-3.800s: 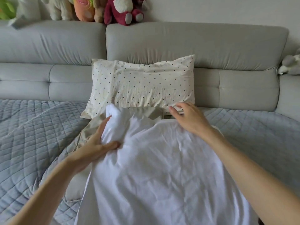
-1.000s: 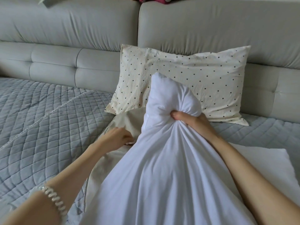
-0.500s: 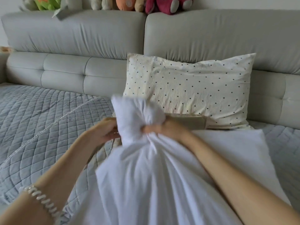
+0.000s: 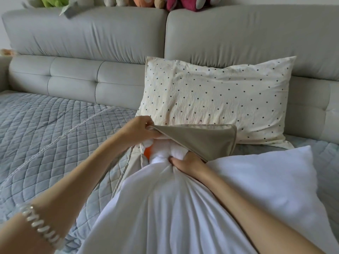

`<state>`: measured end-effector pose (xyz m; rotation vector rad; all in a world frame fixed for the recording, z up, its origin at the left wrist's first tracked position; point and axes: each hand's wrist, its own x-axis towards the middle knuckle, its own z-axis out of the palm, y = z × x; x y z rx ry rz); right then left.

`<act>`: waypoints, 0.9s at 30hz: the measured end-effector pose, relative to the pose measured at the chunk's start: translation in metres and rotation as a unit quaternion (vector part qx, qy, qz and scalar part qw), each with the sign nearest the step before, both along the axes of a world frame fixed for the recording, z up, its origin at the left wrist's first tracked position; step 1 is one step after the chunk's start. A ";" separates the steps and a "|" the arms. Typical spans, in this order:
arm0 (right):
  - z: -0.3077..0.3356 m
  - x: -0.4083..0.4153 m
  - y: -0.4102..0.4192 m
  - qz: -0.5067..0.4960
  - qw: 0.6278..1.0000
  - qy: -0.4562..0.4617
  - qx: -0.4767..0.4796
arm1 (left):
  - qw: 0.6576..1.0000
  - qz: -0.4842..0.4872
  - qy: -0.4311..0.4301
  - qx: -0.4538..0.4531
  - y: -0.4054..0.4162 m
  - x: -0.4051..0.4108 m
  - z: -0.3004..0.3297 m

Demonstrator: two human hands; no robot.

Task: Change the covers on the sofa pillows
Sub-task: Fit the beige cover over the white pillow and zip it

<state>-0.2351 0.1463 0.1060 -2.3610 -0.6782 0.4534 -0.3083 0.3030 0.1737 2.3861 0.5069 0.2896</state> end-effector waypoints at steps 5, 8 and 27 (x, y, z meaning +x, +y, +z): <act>0.003 -0.008 0.000 -0.010 0.998 0.009 0.058 | 0.946 0.024 -0.022 0.324 -0.028 0.016 0.010; 0.007 -0.011 -0.005 -0.024 0.997 -0.039 0.062 | 0.943 -0.006 -0.044 0.331 -0.035 0.018 0.014; 0.052 -0.014 -0.131 -0.158 0.972 -0.173 0.020 | 0.969 -0.160 0.074 0.175 -0.105 -0.024 0.040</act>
